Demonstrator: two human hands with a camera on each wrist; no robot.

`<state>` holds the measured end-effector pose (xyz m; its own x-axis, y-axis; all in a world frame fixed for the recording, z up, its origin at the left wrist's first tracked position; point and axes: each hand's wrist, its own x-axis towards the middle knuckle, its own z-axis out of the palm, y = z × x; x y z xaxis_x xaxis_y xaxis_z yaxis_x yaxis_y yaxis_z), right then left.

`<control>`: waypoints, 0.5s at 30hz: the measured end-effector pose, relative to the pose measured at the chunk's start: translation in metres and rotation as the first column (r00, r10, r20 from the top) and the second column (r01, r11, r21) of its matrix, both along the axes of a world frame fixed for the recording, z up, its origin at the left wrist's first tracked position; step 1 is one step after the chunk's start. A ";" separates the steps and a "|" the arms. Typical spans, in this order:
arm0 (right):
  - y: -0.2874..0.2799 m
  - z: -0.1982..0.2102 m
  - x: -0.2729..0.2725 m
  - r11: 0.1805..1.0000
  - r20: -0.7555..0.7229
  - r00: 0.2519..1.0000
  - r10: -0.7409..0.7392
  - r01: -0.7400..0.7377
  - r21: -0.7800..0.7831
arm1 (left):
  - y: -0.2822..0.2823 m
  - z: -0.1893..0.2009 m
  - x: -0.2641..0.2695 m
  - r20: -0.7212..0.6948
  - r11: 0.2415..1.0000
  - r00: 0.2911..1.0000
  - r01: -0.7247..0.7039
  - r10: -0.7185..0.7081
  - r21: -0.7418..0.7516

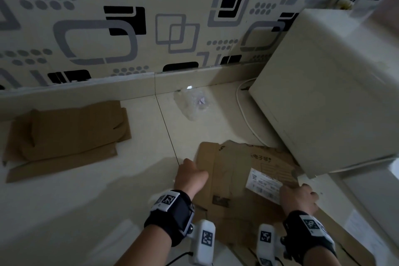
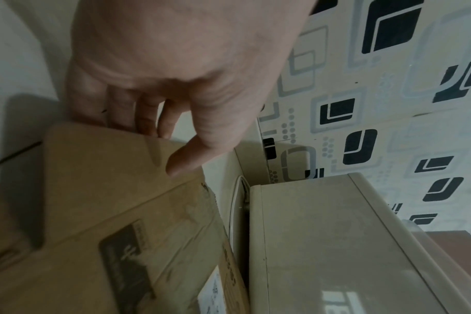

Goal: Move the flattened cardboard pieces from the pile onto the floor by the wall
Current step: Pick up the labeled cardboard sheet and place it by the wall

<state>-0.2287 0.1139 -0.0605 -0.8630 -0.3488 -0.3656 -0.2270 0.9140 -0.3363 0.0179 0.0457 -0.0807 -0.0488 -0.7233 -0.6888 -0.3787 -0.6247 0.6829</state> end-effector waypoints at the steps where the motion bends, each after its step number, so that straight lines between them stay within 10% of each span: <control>1: 0.000 0.001 -0.001 0.999 0.018 1.000 0.007 -0.006 -0.034 | 0.000 0.000 0.001 -0.022 1.000 0.999 -0.024 0.025 0.005; 15: -0.028 0.029 0.026 0.842 0.333 0.916 0.225 -0.010 -0.539 | -0.013 0.017 0.059 -0.210 0.883 0.906 -0.410 0.367 -0.226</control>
<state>-0.2032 0.0854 -0.0320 -0.6397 -0.6668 -0.3824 -0.0822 0.5540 -0.8285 0.0765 0.0326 -0.0637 0.1818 -0.8575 -0.4813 -0.0165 -0.4920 0.8704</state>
